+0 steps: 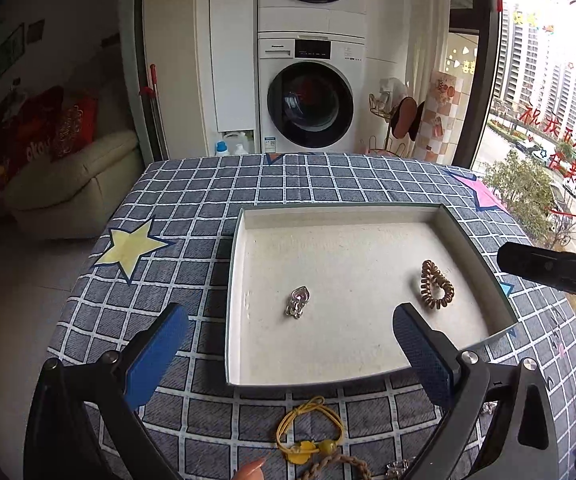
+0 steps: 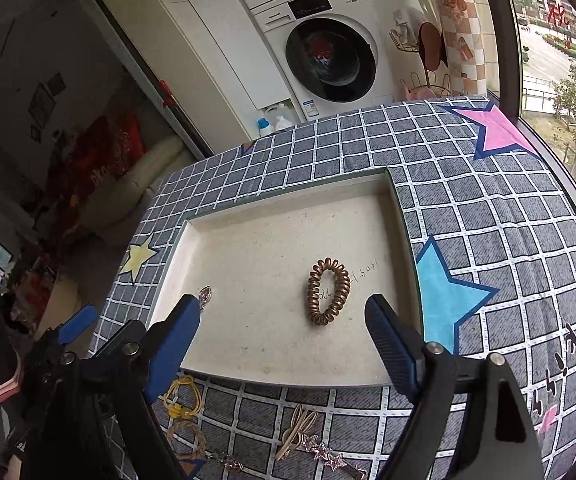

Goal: Organize jewelry
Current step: 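Withdraw both open tools from the tray toward the remaining jewelry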

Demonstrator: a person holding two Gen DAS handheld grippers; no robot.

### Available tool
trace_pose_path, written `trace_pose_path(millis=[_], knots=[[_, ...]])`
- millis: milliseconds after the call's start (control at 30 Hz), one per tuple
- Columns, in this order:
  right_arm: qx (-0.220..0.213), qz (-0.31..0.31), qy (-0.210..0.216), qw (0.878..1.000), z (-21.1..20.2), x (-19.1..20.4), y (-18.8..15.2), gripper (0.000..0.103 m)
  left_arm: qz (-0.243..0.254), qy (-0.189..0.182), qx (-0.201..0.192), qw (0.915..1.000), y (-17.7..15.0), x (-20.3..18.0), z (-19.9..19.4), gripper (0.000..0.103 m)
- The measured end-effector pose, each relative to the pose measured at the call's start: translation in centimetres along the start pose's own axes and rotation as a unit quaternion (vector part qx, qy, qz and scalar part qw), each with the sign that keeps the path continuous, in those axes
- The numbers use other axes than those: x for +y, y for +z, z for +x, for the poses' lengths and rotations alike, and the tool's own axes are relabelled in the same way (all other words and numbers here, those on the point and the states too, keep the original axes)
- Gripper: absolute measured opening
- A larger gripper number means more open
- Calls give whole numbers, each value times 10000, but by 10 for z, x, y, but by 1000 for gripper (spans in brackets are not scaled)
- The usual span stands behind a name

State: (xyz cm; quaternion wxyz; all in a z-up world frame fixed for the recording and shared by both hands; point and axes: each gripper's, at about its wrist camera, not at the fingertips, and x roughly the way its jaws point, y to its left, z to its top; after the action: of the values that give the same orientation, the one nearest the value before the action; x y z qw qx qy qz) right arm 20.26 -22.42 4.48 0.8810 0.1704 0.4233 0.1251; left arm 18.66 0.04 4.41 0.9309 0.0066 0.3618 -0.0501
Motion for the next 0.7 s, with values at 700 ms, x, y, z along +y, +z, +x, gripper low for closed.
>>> trace_pose_path(millis=[700], knots=[[32, -64, -108, 9999, -87, 10, -83, 88, 256, -191, 318, 9990, -107, 1, -68, 103]])
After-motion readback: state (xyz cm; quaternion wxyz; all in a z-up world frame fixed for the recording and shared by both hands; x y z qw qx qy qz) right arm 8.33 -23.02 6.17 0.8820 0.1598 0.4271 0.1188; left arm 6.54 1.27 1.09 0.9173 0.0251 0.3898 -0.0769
